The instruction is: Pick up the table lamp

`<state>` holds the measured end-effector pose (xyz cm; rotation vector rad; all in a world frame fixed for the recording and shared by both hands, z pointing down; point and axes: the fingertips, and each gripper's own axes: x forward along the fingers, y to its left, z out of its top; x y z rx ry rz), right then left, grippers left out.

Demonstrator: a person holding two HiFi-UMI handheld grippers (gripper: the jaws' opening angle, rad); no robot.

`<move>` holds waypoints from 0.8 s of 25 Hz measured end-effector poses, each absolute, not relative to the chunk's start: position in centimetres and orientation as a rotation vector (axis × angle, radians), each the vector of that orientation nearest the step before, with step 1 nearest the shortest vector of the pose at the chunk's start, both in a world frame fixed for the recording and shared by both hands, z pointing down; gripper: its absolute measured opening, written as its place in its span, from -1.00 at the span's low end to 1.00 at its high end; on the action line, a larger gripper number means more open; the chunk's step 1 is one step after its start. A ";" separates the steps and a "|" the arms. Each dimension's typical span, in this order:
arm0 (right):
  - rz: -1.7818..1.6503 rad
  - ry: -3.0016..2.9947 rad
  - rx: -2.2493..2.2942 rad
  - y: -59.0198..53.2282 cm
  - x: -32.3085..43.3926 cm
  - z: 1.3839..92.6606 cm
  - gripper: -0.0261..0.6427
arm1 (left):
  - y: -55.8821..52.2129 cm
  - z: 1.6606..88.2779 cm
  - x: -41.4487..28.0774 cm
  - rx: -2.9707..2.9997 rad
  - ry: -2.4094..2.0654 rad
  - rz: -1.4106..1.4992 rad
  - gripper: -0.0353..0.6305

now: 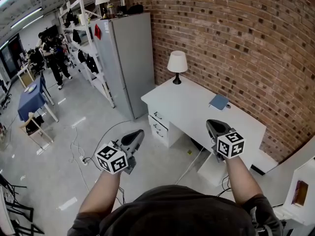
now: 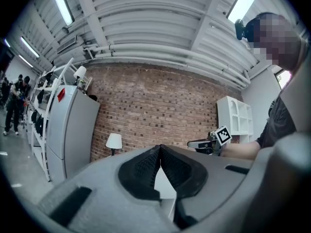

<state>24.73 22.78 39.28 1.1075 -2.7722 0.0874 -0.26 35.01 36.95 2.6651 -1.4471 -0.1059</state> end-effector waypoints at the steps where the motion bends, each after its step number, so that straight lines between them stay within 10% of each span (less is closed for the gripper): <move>1: 0.085 -2.772 1.100 22.7 25.3 39.4 -0.94 | 35.0 37.0 0.4 2.664 -1.453 -0.105 -0.88; 20: 0.129 -2.804 1.048 18.2 27.3 41.3 -0.94 | 31.3 38.3 2.9 2.627 -1.461 -0.101 -0.88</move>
